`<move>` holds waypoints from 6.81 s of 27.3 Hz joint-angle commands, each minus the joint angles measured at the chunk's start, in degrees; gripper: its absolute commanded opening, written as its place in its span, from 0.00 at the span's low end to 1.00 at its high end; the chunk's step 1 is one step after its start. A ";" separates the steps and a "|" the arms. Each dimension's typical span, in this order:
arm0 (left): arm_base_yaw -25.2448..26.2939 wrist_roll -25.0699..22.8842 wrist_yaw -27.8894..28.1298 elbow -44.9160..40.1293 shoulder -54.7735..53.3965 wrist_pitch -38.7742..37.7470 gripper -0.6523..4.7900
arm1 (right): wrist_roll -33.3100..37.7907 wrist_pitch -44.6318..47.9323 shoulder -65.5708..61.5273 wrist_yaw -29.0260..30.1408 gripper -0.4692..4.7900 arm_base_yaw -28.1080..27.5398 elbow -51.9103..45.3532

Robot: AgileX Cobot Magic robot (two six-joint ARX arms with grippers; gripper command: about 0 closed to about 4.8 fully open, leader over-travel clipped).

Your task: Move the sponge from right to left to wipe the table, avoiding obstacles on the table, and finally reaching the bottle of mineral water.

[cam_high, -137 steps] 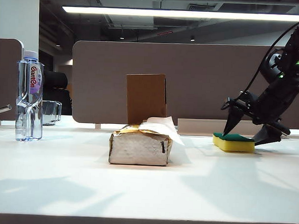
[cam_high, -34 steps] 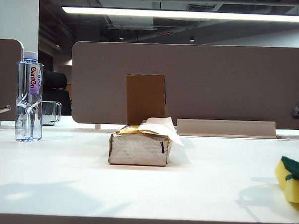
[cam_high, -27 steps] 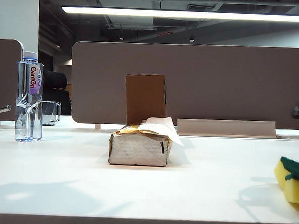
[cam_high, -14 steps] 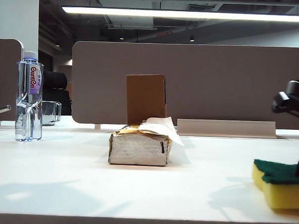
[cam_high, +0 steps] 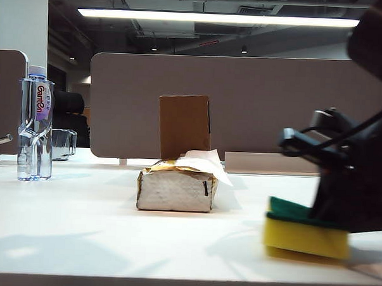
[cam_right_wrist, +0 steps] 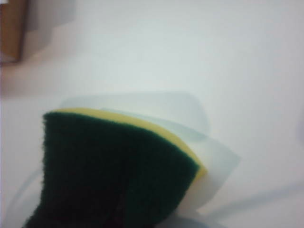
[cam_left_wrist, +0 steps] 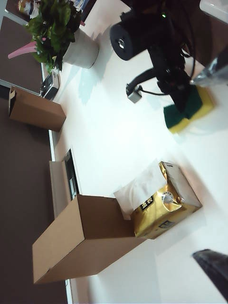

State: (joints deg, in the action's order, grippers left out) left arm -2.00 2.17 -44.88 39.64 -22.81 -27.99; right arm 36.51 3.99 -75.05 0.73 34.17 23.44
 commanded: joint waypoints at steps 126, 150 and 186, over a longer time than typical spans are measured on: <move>-2.97 -8.24 2.64 6.56 1.73 -23.37 0.94 | -18.38 -70.40 52.54 14.32 0.60 -15.82 19.78; -4.98 -9.44 2.60 0.68 -0.50 -25.51 0.94 | -18.53 -71.10 52.52 12.94 0.55 -15.80 22.80; -10.47 -5.68 5.05 -0.17 -43.10 2.93 1.00 | -18.56 -71.49 52.54 15.96 0.55 -15.78 23.21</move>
State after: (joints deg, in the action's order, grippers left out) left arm -12.01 -3.97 -39.59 39.35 -65.45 -26.76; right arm 17.96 -68.03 -22.55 16.36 18.37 46.41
